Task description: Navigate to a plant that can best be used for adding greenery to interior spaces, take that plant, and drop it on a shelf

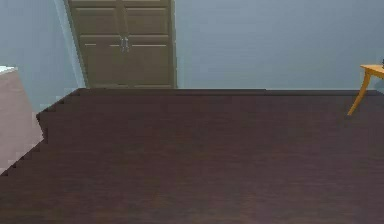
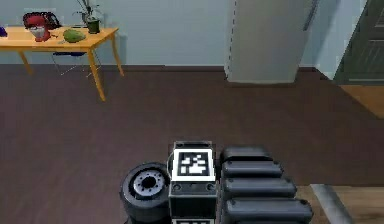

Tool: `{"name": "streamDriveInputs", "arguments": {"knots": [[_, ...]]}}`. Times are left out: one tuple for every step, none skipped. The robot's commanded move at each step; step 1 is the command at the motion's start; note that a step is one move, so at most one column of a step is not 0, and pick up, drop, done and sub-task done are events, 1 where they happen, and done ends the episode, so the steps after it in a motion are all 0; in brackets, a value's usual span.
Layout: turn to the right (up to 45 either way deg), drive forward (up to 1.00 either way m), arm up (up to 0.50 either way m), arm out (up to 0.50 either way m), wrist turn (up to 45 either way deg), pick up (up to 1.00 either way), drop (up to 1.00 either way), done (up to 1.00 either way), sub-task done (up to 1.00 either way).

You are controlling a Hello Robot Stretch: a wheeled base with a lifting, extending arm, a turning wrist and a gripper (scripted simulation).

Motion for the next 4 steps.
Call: {"name": "streamDriveInputs", "arguments": {"knots": [[0.0, 0.05, 0.0, 0.0, 0.0, 0.0, 0.0, 0.0, 0.0], [-45.0, 0.0, 0.0, 0.0, 0.0, 0.0, 0.0, 0.0, 0.0], [-18.0, 0.0, 0.0, 0.0, 0.0, 0.0, 0.0, 0.0, 0.0], [0.0, 0.05, 0.0, 0.0, 0.0, 0.0, 0.0, 0.0, 0.0]]}}
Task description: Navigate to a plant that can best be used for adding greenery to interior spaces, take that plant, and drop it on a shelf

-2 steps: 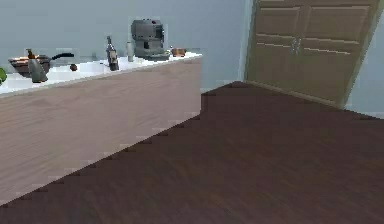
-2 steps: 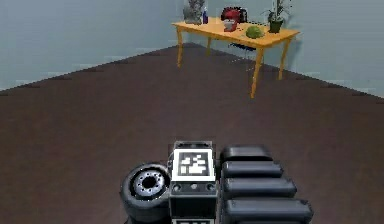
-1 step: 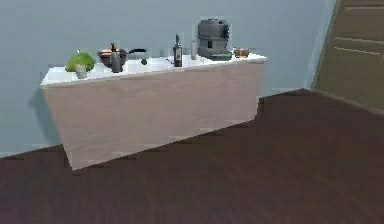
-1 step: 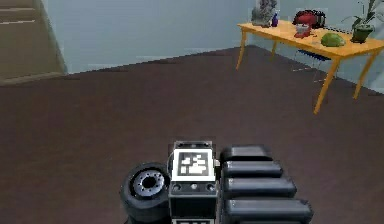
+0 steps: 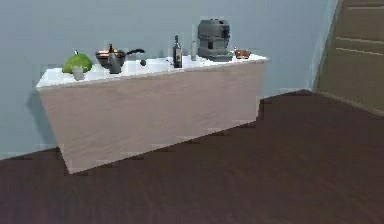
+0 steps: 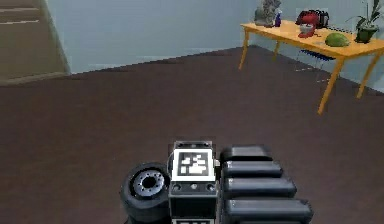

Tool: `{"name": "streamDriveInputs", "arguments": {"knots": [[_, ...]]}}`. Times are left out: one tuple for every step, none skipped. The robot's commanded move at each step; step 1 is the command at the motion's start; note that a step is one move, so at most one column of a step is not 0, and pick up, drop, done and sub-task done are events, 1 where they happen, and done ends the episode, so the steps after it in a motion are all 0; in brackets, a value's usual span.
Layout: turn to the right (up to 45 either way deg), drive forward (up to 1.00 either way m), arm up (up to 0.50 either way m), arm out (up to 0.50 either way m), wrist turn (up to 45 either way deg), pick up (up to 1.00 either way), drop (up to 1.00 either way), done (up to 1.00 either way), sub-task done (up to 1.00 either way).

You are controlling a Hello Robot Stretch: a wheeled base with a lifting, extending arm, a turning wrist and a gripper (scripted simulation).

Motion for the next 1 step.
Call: {"name": "streamDriveInputs", "arguments": {"knots": [[-45.0, 0.0, 0.0, 0.0, 0.0, 0.0, 0.0, 0.0, 0.0]]}}
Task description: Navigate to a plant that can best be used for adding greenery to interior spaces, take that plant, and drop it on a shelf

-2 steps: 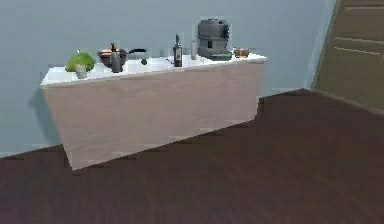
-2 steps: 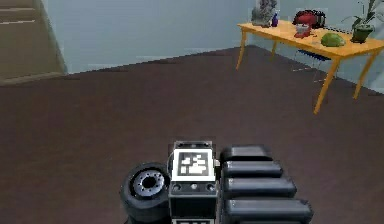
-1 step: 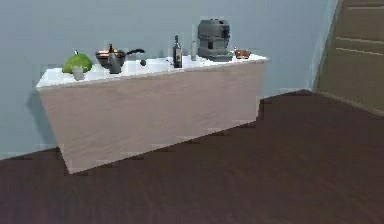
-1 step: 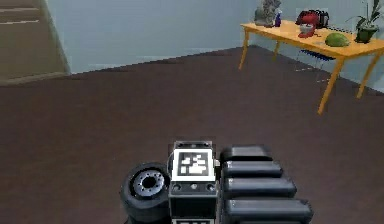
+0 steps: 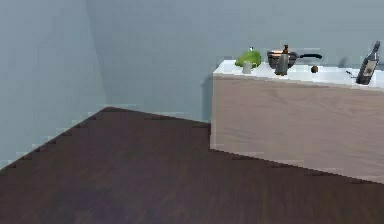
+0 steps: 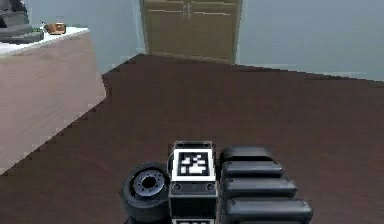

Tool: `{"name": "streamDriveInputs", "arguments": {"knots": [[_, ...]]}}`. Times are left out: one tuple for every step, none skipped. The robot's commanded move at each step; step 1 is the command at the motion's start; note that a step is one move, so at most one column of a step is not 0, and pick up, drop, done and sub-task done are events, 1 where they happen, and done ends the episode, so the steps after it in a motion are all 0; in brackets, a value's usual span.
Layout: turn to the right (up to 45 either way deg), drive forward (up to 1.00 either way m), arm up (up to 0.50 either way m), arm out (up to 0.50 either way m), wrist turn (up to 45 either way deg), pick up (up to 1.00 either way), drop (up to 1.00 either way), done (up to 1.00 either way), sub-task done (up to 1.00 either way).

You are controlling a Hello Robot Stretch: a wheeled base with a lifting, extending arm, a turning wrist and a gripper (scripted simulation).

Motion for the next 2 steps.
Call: {"name": "streamDriveInputs", "arguments": {"knots": [[-24.0, 0.0, 0.0, 0.0, 0.0, 0.0, 0.0, 0.0, 0.0], [0.0, 0.4, 0.0, 0.0, 0.0, 0.0, 0.0, 0.0, 0.0]]}}
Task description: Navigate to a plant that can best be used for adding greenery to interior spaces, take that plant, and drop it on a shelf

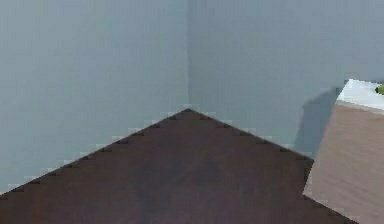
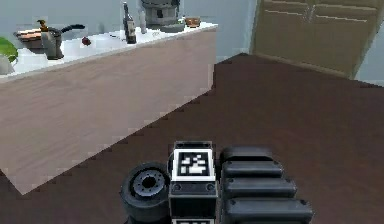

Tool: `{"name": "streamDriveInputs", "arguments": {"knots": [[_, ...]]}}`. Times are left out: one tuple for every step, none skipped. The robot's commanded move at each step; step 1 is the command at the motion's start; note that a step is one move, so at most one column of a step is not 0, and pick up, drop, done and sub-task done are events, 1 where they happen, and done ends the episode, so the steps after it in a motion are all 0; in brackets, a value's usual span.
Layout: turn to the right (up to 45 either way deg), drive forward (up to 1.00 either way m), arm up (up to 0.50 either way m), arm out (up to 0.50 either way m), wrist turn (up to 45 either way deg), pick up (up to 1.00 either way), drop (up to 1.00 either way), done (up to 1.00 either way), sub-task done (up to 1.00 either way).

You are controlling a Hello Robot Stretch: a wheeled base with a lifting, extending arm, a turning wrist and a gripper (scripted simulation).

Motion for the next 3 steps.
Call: {"name": "streamDriveInputs", "arguments": {"knots": [[-6.0, 0.0, 0.0, 0.0, 0.0, 0.0, 0.0, 0.0, 0.0], [0.0, 0.05, 0.0, 0.0, 0.0, 0.0, 0.0, 0.0, 0.0], [-39.0, 0.0, 0.0, 0.0, 0.0, 0.0, 0.0, 0.0, 0.0]]}}
